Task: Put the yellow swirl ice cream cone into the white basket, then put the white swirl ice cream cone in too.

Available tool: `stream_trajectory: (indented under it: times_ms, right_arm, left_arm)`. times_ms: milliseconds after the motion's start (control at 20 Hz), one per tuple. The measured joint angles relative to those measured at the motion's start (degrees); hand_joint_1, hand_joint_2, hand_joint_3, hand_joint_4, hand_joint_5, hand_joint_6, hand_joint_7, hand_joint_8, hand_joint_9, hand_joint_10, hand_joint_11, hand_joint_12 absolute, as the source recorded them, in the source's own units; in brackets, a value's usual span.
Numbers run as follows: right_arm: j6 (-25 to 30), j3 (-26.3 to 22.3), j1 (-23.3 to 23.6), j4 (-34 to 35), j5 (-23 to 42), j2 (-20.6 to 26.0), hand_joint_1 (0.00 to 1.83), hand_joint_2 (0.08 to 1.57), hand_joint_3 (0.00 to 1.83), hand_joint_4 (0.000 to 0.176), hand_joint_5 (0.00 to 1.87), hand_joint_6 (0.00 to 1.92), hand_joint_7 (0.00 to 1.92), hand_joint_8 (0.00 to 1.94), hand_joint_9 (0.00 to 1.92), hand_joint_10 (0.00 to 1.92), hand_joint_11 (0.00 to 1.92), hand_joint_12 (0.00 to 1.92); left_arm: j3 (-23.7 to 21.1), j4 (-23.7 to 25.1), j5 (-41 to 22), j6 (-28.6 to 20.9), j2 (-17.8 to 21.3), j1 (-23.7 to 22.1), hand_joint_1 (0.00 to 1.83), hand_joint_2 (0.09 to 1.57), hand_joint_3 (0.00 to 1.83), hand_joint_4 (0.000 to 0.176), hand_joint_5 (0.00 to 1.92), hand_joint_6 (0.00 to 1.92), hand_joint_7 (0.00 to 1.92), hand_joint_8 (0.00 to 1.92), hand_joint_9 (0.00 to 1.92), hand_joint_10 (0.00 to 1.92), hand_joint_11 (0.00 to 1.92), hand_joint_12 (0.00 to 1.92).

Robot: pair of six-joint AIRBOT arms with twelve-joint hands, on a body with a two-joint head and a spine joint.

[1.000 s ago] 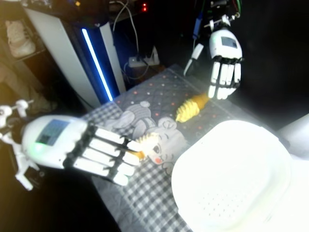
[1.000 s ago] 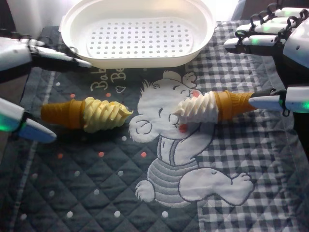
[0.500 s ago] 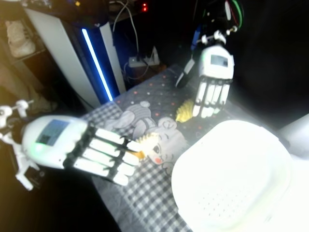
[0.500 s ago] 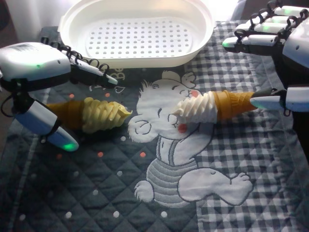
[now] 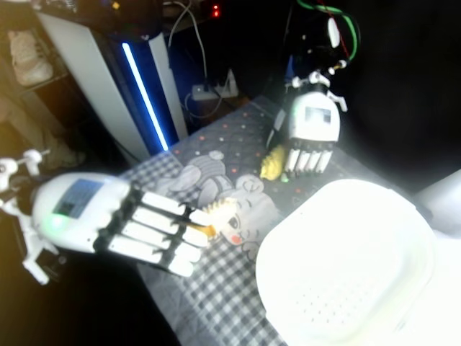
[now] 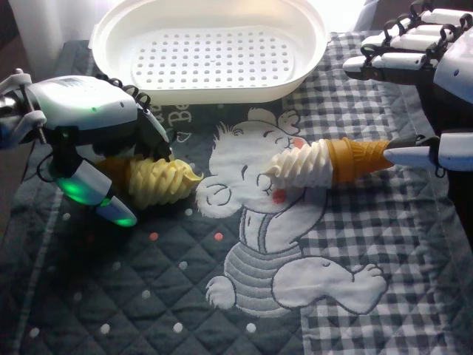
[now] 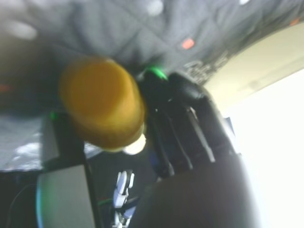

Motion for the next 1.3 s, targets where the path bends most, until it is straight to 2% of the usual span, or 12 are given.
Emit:
stream_trajectory:
  times_ms: [300,350,500,650,700,750,850,950,1150,1200,1250,1300]
  right_arm:
    - [0.0,0.0,0.0,0.0,0.02,0.0,0.57,1.08,0.01,0.093,0.35,0.0,0.33,0.0,0.38,0.0,0.25,0.36]
    - [0.0,0.0,0.0,0.04,0.0,0.0,0.56,1.08,0.0,0.101,0.36,0.0,0.34,0.0,0.39,0.01,0.24,0.35]
    - [0.0,0.0,0.0,0.11,0.02,0.0,0.59,1.07,0.0,0.091,0.39,0.01,0.36,0.01,0.41,0.01,0.32,0.38]
    - [0.0,0.0,0.0,0.11,0.04,-0.24,0.61,1.06,0.0,0.085,0.38,0.0,0.36,0.0,0.44,0.0,0.31,0.44]
    - [0.0,0.07,0.0,0.11,-0.04,-0.24,0.58,1.07,0.01,0.074,0.39,0.0,0.36,0.0,0.42,0.0,0.29,0.43]
    - [0.0,0.72,0.0,-0.02,0.0,-0.52,0.53,1.09,0.01,0.082,0.38,0.0,0.34,0.0,0.39,0.0,0.26,0.42]
    - [-0.02,1.31,0.0,0.31,0.02,-1.11,0.53,1.09,0.01,0.083,0.39,0.0,0.34,0.0,0.4,0.0,0.28,0.43]
    - [0.0,1.6,0.0,-0.39,0.02,-2.01,0.53,1.09,0.0,0.09,0.38,0.0,0.33,0.0,0.39,0.0,0.26,0.42]
    - [0.04,2.19,0.0,-1.79,0.13,-3.02,0.6,1.07,0.0,0.08,0.41,0.01,0.35,0.01,0.38,0.0,0.22,0.4]
    - [0.42,2.56,0.0,-2.08,0.13,-3.28,0.59,1.06,0.0,0.088,0.4,0.0,0.37,0.0,0.42,0.0,0.21,0.5]
    - [0.96,2.84,0.0,-2.45,0.04,-3.61,0.59,1.05,0.0,0.09,0.4,0.0,0.38,0.0,0.43,0.0,0.18,0.61]
    - [1.49,3.02,0.0,-2.54,0.0,-3.89,0.59,1.05,0.0,0.09,0.4,0.0,0.37,0.0,0.43,0.0,0.16,0.68]
  left_arm:
    - [0.59,-4.66,-0.83,0.85,2.05,-1.33,1.29,1.06,0.0,0.0,1.17,0.45,1.07,1.06,1.14,0.8,0.99,1.1]
    - [0.63,-5.4,-1.6,1.09,2.91,-1.88,1.39,1.04,0.0,0.0,1.21,0.29,1.09,0.89,1.16,0.95,1.03,0.99]
    - [-0.66,-7.23,-7.1,2.16,5.92,-6.73,1.28,1.07,0.0,0.0,1.29,0.16,0.99,1.23,0.94,1.29,0.75,1.62]
    - [-0.76,-9.64,-11.02,7.08,5.68,-12.15,1.21,1.0,0.0,0.0,1.27,0.46,1.02,1.04,0.91,1.41,0.74,1.84]
    - [0.33,-11.61,-11.04,10.25,4.59,-14.58,1.27,1.05,0.0,0.0,1.26,0.3,1.01,1.16,0.88,1.34,0.66,1.81]
    - [2.54,-13.86,-9.6,14.12,2.54,-17.14,1.27,1.01,0.0,0.0,1.22,0.5,1.25,0.62,1.16,0.48,0.84,1.06]
    - [6.91,-16.0,-6.47,16.17,-0.9,-19.65,1.28,1.0,0.0,0.0,1.22,0.51,1.31,0.51,1.26,0.28,0.9,0.97]
    - [13.16,-16.63,-1.03,16.37,-5.75,-20.72,1.3,1.01,0.0,0.0,1.24,0.31,1.25,0.73,1.33,0.28,0.98,1.16]
    - [26.18,-16.96,11.32,16.57,-16.85,-20.85,0.99,0.87,0.0,0.0,0.88,0.01,1.01,0.01,1.08,0.05,0.75,0.93]
    - [28.28,-17.14,13.22,16.94,-18.69,-20.96,0.92,0.85,0.0,0.0,0.78,0.0,0.99,0.0,0.97,0.37,0.67,1.3]
    - [29.49,-17.16,14.69,17.73,-19.91,-21.05,0.86,0.85,0.0,0.027,0.67,0.0,0.89,0.0,0.74,0.64,0.54,1.45]
    - [30.32,-17.49,15.54,17.77,-20.76,-21.07,0.81,0.81,0.0,0.083,0.5,0.0,0.73,0.0,0.58,0.4,0.25,1.27]
